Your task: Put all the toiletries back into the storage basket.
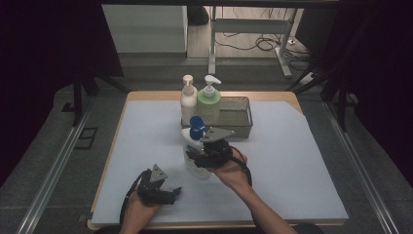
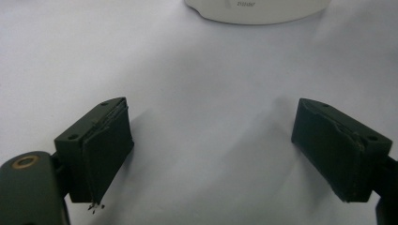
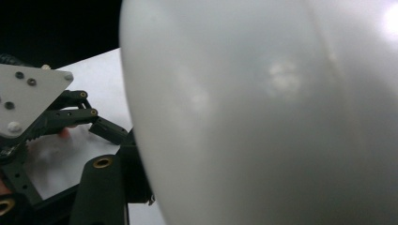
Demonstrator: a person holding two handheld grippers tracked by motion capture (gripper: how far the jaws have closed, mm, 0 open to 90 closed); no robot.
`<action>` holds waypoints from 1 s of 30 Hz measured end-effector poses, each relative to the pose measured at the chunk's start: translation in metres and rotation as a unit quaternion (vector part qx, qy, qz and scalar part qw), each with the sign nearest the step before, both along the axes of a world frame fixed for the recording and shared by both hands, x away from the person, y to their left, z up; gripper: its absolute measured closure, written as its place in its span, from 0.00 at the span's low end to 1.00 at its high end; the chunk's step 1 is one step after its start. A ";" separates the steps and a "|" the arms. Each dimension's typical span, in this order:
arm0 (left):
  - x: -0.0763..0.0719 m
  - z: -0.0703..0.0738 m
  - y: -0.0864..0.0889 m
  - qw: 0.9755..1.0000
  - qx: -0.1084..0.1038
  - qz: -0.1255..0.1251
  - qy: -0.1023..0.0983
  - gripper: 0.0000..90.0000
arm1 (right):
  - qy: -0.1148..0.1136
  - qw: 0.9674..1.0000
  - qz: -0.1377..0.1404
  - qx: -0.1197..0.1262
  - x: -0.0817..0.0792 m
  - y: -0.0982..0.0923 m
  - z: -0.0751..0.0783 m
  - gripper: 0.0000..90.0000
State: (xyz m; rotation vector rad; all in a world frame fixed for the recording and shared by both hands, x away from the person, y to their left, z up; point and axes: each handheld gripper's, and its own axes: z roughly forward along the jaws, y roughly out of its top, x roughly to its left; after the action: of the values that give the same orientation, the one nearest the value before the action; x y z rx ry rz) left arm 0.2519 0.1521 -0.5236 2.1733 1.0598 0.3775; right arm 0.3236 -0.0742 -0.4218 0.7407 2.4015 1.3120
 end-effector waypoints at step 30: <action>0.000 0.000 0.000 1.000 0.000 -0.001 0.001 0.14 | 0.016 1.000 -0.016 -0.005 -0.004 -0.030 0.034 0.44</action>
State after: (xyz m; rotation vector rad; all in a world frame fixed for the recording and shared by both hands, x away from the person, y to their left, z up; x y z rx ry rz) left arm 0.2520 0.1522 -0.5234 2.1738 1.0596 0.3742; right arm 0.3198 -0.1044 -0.3875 0.7988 2.4089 1.2834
